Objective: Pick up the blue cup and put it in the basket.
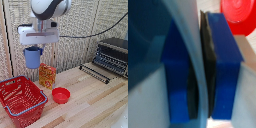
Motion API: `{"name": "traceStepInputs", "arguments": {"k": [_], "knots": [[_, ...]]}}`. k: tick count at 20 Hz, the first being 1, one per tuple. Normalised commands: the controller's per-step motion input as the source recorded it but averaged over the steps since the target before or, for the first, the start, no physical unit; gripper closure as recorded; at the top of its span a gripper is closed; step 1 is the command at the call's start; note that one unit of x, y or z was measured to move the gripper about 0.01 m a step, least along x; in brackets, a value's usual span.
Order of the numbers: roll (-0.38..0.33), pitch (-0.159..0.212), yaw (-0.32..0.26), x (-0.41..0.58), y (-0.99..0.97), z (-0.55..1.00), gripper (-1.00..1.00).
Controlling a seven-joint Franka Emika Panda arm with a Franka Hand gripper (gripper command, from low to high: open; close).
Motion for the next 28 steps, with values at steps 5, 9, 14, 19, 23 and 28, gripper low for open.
{"name": "traceStepInputs", "arguments": {"k": [5, 9, 14, 19, 23, 28], "knots": [[-0.002, 0.059, 0.037, 0.133, 0.98, -0.24, 1.00], [-0.028, 0.005, 0.048, 0.079, 0.92, -0.63, 1.00], [-0.131, 0.000, 0.049, 0.002, 0.65, -0.90, 1.00], [-0.283, 0.062, 0.002, 0.002, 0.09, -0.47, 1.00], [-0.293, 0.030, 0.000, 0.161, 0.07, 0.02, -1.00], [-0.068, -0.002, -0.003, 0.146, 0.14, 0.17, -1.00]]}}
